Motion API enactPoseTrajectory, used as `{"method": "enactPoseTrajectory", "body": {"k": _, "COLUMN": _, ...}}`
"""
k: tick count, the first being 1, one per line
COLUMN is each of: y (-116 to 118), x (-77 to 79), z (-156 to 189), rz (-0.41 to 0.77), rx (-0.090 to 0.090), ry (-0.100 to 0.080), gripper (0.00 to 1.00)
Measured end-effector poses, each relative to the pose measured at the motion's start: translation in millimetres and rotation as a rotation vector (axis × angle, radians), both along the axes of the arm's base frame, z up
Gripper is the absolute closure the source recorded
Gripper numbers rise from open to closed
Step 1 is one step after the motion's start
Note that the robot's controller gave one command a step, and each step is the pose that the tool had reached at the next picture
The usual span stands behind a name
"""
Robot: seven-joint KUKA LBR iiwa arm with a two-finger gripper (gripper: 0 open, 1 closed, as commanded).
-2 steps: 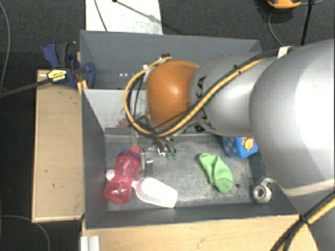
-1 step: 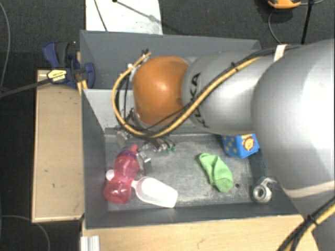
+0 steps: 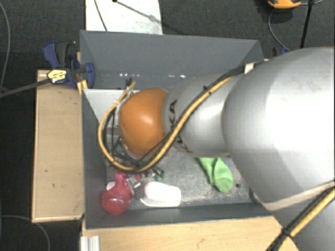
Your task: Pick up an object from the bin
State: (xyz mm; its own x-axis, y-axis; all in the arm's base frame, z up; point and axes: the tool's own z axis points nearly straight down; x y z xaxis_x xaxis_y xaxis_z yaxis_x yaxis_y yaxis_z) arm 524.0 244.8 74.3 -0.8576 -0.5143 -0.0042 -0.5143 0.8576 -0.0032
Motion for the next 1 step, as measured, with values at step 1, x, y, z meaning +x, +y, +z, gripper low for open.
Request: {"method": "enactPoseTrajectory", "body": {"k": 1, "y": -7.1, "x": 6.6, "z": -4.1, "rz": 0.558, "rx": 0.001, "ry": 0.002, "gripper": 1.0}}
